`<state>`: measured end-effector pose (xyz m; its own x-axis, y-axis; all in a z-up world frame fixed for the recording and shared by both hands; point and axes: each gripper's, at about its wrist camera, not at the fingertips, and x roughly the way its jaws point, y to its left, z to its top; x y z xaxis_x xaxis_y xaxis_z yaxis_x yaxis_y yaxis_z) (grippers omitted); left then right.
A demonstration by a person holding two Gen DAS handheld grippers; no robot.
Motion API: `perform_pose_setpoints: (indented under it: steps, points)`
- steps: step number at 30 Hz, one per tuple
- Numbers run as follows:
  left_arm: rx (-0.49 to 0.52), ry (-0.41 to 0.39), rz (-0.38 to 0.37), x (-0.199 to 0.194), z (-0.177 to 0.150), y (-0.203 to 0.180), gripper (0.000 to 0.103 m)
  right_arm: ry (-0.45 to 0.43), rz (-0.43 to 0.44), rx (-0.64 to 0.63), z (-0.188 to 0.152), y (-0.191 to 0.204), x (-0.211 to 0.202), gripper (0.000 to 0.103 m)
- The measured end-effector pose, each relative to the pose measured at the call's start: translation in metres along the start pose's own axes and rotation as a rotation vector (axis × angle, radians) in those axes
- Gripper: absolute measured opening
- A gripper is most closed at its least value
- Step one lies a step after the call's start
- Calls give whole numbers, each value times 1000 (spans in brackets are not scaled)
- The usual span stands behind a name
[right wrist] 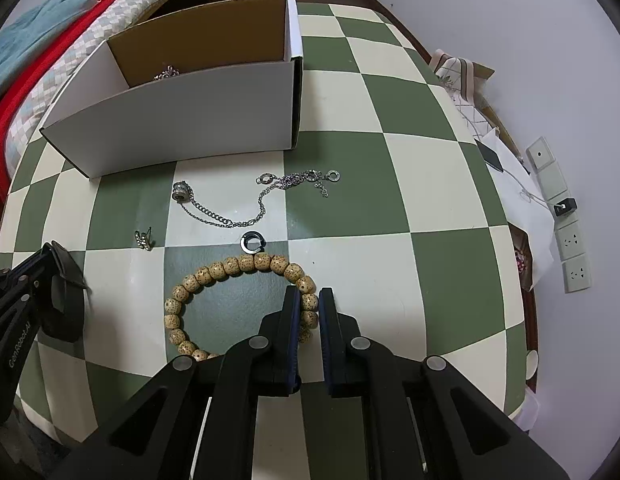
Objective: Organize jewelry
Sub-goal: 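Grasp the black smartwatch with the left tool while the right tool grasps the wooden bead bracelet, then carry the watch and bead bracelet into the box and open both tools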
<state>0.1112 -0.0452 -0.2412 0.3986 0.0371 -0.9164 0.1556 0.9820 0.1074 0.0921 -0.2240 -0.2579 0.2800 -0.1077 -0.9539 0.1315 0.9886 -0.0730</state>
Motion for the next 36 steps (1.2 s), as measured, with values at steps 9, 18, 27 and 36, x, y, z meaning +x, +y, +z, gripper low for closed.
perform_pose_setpoints:
  steps: [9,18,27,36]
  points:
    - [-19,-103,-68,-53,11,8,1,-45,112,77,-4,-13,-16,10]
    - [-25,-205,-167,-112,59,12,1,-177,232,85,20,-21,-92,10]
    - [-27,-198,-160,-103,121,19,1,-283,285,48,80,-17,-150,10]
    - [-47,-118,-157,-67,143,23,1,-220,321,5,135,12,-125,10]
